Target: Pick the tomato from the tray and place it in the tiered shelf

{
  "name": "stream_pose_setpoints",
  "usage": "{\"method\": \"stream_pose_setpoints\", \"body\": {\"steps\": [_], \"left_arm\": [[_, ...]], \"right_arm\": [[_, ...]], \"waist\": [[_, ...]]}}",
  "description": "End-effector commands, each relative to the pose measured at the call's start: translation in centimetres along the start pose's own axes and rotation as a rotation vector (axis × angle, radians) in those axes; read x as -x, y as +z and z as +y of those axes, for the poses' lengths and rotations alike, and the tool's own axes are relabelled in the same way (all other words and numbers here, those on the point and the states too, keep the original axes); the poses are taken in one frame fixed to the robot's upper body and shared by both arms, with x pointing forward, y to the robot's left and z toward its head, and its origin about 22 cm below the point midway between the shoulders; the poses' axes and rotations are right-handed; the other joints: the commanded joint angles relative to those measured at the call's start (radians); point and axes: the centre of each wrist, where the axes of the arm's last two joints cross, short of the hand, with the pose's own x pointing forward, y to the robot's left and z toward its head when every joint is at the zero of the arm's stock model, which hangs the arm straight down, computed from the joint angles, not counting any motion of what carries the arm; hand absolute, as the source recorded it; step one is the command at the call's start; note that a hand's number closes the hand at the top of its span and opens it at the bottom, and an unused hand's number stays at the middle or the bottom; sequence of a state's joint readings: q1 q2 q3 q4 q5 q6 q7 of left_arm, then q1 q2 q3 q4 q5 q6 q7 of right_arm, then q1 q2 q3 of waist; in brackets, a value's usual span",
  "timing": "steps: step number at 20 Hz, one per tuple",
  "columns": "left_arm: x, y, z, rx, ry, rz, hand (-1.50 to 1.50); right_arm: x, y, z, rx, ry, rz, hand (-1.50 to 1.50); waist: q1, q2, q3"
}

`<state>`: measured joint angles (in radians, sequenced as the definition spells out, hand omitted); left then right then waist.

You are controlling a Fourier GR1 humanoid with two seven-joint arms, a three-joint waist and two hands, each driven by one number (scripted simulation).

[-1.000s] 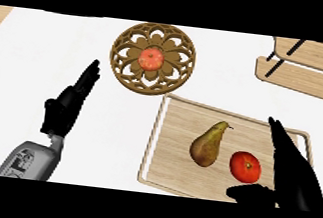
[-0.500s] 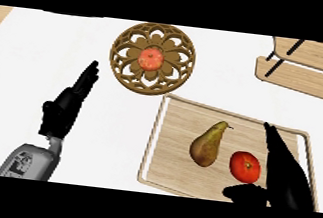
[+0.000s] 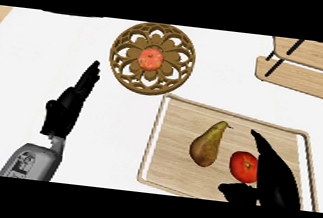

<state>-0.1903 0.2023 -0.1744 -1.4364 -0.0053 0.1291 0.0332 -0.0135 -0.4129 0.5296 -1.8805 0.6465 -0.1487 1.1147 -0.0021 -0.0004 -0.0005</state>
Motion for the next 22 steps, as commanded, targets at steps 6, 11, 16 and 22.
{"method": "stream_pose_setpoints", "body": {"steps": [6, 11, 16, 22], "left_arm": [[1.9, 0.2, 0.8, -0.004, 0.022, 0.005, 0.00], [1.0, -0.5, 1.4, 0.008, 0.019, 0.002, 0.00], [0.2, 0.2, 1.2, 0.013, 0.017, -0.004, 0.00], [0.1, -0.9, -0.4, 0.008, 0.021, 0.019, 0.00]], "right_arm": [[-2.1, -1.3, 1.7, -0.011, 0.144, 0.038, 1.50], [-0.4, -1.1, 0.1, 0.034, 0.126, 0.010, 1.50], [-7.3, -1.8, 2.2, 0.007, 0.179, -0.124, 1.50], [-10.0, -3.0, 2.3, 0.043, 0.060, -0.221, 1.50]], "waist": [[0.006, 0.001, 0.000], [0.000, 0.000, 0.000], [0.013, 0.001, 0.000], [0.003, 0.001, 0.000]]}}
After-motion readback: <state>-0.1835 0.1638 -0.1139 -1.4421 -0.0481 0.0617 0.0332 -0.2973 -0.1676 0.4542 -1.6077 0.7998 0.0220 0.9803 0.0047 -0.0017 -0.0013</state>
